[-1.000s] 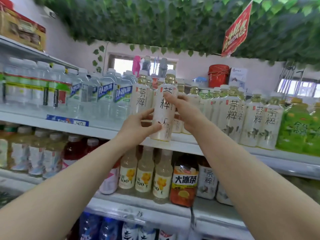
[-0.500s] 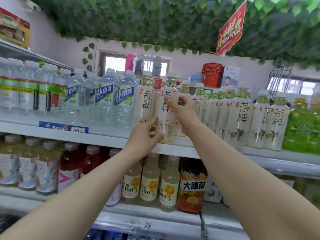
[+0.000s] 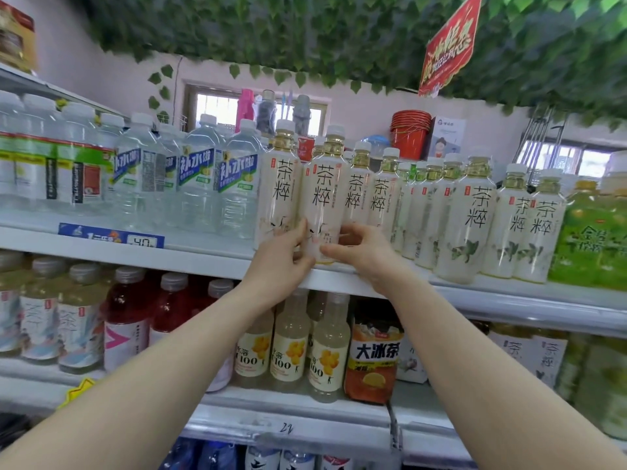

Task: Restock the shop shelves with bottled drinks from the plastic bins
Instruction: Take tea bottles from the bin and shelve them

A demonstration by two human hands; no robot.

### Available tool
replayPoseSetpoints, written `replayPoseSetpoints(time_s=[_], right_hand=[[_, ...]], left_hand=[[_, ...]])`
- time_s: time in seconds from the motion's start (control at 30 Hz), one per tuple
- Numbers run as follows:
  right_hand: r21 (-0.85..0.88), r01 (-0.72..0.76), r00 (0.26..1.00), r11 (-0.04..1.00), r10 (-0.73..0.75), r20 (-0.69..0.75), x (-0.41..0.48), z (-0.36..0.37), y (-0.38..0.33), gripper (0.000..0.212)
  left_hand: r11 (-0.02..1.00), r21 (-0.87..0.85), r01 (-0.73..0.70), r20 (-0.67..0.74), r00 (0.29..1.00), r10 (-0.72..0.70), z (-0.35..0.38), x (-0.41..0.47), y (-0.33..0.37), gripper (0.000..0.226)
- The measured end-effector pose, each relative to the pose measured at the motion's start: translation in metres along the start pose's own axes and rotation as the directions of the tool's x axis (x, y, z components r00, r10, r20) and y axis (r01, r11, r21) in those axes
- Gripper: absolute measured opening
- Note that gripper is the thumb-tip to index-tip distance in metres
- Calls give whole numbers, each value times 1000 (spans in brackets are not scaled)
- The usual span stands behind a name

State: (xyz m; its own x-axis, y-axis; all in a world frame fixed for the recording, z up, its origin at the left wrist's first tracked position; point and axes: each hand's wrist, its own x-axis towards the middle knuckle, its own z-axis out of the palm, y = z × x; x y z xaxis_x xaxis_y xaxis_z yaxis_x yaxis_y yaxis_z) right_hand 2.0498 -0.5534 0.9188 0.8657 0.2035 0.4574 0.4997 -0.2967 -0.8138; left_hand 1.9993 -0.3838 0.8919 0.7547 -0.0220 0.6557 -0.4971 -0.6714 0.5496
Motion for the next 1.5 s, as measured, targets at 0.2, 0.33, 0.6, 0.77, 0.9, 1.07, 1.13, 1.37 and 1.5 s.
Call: replayPoseSetpoints(time_s=[0.2, 0.33, 0.6, 0.77, 0.9, 1.07, 1.13, 1.37, 1.5], right_hand=[[-34, -13, 1000, 999, 13, 7, 7, 8, -1, 38], [-33, -12, 1000, 999, 12, 23, 9, 7, -1, 33], [-25, -17, 999, 1000, 18, 41, -1, 6, -9, 27], [-141, -14, 998, 990, 5, -60, -10, 11, -11, 35], [-276, 24, 975, 961, -84, -207, -26, 9, -8, 52], [-349, 94, 935, 933, -203, -292, -71, -10, -4, 38], [-402, 104, 921, 910, -241, -307, -94, -22, 5, 34], [-442, 29, 879, 897, -233, -416, -188, -89, 55, 28], [-412, -52, 890, 910, -145, -433, -256, -136, 87, 28]], left_hand=[[999, 50, 8, 54, 999, -10, 1, 3, 1, 74], [999, 35, -27, 45, 999, 25, 3, 2, -2, 74], [998, 32, -47, -8, 999, 48, 7, 2, -12, 73], [998, -28, -50, -71, 996, 48, 13, 0, -11, 69], [982, -125, -143, -252, 962, 108, 24, -13, -5, 59], [943, -230, -240, -289, 942, 169, 46, -35, 15, 47], [935, -259, -241, -263, 949, 172, 58, -45, 24, 44], [896, -365, -254, -155, 965, 211, 126, -99, 77, 41], [888, -377, -263, -77, 964, 253, 184, -136, 119, 37]])
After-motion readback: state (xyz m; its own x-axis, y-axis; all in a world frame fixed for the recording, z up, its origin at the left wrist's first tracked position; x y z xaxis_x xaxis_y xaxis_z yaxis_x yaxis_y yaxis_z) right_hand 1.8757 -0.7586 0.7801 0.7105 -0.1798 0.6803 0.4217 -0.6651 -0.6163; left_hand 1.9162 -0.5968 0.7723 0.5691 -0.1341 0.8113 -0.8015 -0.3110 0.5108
